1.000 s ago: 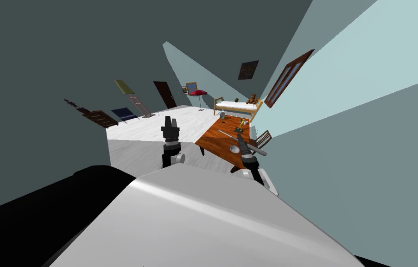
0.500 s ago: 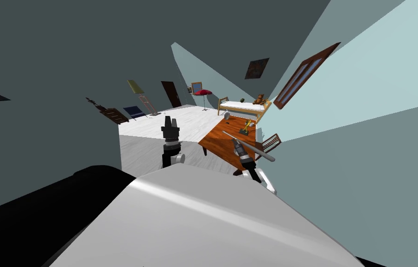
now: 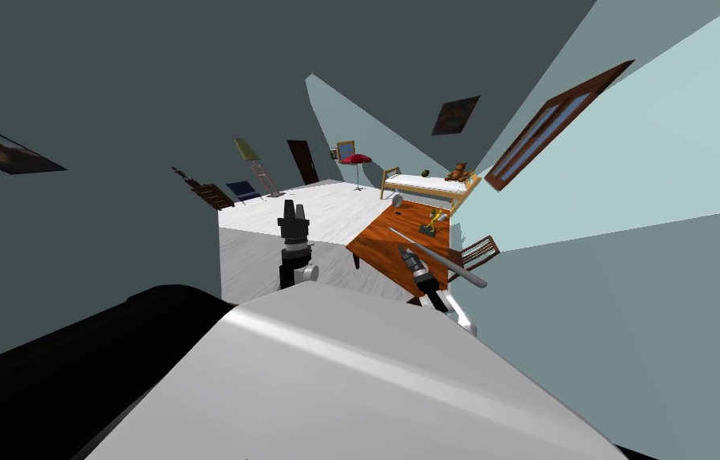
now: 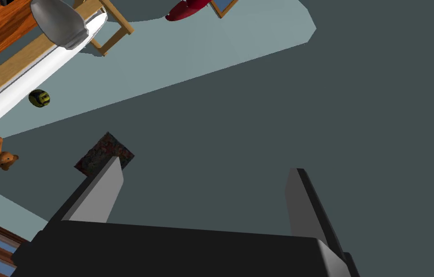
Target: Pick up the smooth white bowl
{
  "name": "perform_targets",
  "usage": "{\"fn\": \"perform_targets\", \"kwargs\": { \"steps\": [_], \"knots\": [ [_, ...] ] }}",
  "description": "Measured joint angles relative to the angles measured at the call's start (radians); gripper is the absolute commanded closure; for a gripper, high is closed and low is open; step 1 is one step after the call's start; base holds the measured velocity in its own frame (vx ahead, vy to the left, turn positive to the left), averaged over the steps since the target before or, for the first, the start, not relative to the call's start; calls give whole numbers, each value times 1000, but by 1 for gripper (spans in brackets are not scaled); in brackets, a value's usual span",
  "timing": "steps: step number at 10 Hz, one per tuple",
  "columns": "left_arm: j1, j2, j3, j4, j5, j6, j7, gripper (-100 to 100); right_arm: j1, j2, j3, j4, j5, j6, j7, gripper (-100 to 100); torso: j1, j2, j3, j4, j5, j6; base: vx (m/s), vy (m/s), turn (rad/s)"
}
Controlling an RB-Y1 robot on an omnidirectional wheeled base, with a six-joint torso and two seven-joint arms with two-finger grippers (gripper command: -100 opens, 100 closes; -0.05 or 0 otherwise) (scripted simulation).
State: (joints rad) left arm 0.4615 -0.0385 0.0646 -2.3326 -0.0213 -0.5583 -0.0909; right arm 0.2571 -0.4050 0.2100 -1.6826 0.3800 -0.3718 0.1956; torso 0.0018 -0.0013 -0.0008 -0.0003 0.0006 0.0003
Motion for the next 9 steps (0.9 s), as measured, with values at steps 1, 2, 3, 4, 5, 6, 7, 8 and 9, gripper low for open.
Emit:
{"fn": "perform_targets", "kwargs": {
  "steps": [1, 2, 3, 4, 5, 6, 7, 8, 9],
  "knots": [
    [0, 0, 0, 0, 0, 0, 0, 0, 2, -8, 3, 19, 6, 7, 10, -100, 0, 0, 0, 0, 0, 0, 0, 0, 0],
    [0, 0, 0, 0, 0, 0, 0, 0, 5, -7, 4, 34, 8, 4, 16, -100, -2, 2, 1, 0, 0, 1, 13, 14, 60],
    [0, 0, 0, 0, 0, 0, 0, 0, -3, -16, 7, 69, 18, 0, 31, -100, -2, 1, 1, 0, 0, 0, 17, 22, 64],
    [0, 0, 0, 0, 0, 0, 0, 0, -5, -28, 13, 79, 23, 13, 38, -100, -1, 1, 1, 0, 0, 0, 10, 14, 39],
    [0, 0, 0, 0, 0, 0, 0, 0, -14, -30, 13, 99, 24, 17, 39, -100, -1, 1, 1, 0, 0, 0, 8, 9, 26],
    [0, 0, 0, 0, 0, 0, 0, 0, -15, -28, 14, 107, 25, 15, 41, -100, -2, 2, 1, 0, 0, 0, 27, 37, 104],
    [0, 0, 0, 0, 0, 0, 0, 0, -24, -37, 19, 138, 35, 20, 54, -100, 0, 1, 0, 0, 0, 0, 26, 27, 104],
    [0, 0, 0, 0, 0, 0, 0, 0, -24, -41, 24, 156, 42, 27, 66, -100, -1, 1, 0, 0, 0, 0, 7, 11, 33],
    [0, 0, 0, 0, 0, 0, 0, 0, -26, -42, 26, 162, 44, 32, 70, -100, -1, 2, 1, 0, 0, 0, -5, -7, -19]
  ]
}}
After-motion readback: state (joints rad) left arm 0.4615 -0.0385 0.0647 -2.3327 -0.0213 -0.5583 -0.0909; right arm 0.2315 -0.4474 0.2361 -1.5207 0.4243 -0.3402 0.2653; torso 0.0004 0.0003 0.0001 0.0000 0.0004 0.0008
